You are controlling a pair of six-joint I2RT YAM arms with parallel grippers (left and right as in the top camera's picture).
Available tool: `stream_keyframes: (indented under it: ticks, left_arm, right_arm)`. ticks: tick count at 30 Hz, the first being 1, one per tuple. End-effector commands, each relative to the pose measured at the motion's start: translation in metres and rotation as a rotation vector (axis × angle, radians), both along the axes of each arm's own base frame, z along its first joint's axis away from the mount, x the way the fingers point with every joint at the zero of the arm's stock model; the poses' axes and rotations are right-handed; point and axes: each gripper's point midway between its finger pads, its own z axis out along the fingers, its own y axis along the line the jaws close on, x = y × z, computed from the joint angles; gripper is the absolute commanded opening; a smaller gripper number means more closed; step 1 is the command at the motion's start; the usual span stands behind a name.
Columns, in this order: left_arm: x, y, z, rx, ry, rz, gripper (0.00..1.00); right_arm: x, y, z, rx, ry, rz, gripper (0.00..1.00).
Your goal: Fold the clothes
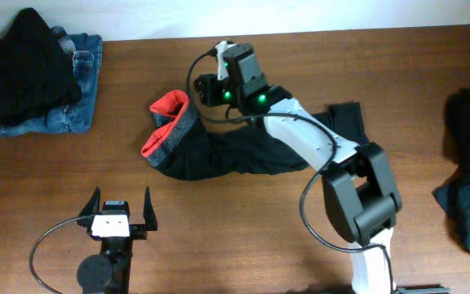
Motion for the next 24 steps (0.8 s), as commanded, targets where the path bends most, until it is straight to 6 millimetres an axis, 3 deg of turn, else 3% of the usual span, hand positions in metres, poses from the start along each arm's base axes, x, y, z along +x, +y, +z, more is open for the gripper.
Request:
stream_keyframes:
  ticks: [1,8,14,24]
  left_arm:
    - [0.000,-0.001,-0.001,0.012,0.002,-0.006,0.99]
    - [0.000,-0.001,-0.001,0.012,0.002,-0.006,0.99]
    - [0.000,-0.001,-0.001,0.012,0.001,-0.006,0.99]
    - [0.000,-0.001,-0.001,0.012,0.002,-0.006,0.99]
  right_arm:
    - [-0.015,0.026,-0.017,-0.005,0.016,0.067,0.56]
    - [-0.021,0.037,-0.032,-0.075,-0.002,0.028,0.56]
    - [-0.018,0.032,-0.039,-0.130,-0.021,-0.029,0.56]
    - [-0.016,0.028,-0.068,-0.175,0.007,-0.051,0.56]
